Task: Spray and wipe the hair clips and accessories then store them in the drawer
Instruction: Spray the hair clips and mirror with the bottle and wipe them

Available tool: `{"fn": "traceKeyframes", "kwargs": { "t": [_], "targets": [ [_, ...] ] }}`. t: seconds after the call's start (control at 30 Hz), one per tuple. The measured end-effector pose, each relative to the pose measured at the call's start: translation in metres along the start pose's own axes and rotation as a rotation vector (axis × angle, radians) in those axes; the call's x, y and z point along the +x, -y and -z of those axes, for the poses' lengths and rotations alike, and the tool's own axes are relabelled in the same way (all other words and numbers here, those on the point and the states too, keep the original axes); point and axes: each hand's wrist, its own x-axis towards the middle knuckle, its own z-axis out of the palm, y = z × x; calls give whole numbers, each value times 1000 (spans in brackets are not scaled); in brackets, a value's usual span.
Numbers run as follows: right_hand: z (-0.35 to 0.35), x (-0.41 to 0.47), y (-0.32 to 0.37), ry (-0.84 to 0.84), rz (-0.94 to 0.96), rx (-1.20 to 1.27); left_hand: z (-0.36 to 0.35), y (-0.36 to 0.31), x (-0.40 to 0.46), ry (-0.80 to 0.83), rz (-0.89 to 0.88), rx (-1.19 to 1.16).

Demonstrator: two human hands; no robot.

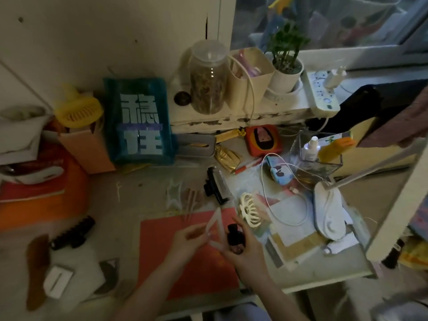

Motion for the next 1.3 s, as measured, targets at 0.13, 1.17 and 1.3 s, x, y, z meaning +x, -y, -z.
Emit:
{"fn": "traceKeyframes", "kwargs": {
  "t": [0.13, 1.17, 1.3],
  "targets": [
    [16, 15, -22, 4, -37, -15, -26, 15, 21, -47, 59, 32],
    [9, 51, -62, -30, -128, -101, -51, 65, 78, -225, -98, 205],
    [19, 48, -53, -48, -103, -100, -54, 63, 73, -256, -93, 213]
  ]
}}
